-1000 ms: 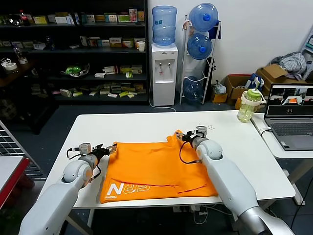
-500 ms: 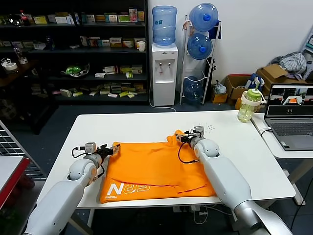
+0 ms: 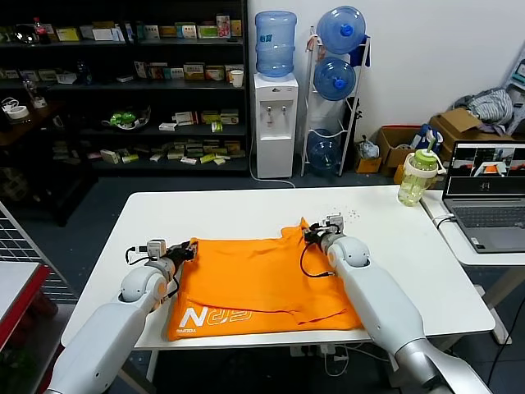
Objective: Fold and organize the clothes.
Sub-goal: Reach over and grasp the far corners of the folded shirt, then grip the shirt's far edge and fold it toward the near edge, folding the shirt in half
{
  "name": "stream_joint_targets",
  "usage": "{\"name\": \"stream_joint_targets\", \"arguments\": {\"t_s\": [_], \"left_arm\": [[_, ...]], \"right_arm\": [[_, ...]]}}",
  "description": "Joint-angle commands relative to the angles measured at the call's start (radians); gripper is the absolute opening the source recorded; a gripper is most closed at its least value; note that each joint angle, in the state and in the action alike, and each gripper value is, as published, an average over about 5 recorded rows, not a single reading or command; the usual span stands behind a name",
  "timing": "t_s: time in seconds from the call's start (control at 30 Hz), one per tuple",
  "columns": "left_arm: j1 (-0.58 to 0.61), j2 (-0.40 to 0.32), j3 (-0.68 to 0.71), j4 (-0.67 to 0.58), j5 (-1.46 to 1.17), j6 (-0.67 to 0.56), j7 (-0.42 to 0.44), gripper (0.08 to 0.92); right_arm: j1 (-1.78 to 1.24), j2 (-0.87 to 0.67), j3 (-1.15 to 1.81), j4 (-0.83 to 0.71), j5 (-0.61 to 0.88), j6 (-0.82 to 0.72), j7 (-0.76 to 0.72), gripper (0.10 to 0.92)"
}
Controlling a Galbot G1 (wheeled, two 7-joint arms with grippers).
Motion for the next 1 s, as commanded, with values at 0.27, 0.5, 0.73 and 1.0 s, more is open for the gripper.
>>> {"name": "stream_joint_targets", "arguments": {"t_s": [0.27, 0.5, 0.73, 1.0], "left_arm": [[0.056, 0.035, -0.019, -0.157, -0.002, -0.025, -0.012, 0.090], [0.163, 0.093, -0.050, -0.347, -0.030, -0.010, -0.061, 0.090], [0.376, 0.164, -0.102, -0.597, -0.038, 0.011, -0.125, 0.090], [0.521, 0.205, -0.149, -0.702, -0.024, 0.011, -0.160, 0.090]], "right_arm": [[-0.066, -0.044, 0.009, 0.215, 0.046, 0.070, 0.014, 0.125], [-0.167, -0.131, 0.031, 0.436, 0.116, 0.017, 0.087, 0.125], [-0.355, -0.286, 0.068, 0.695, 0.199, -0.078, 0.173, 0.125], [-0.520, -0.392, 0.135, 0.877, 0.246, -0.111, 0.210, 0.125]]}}
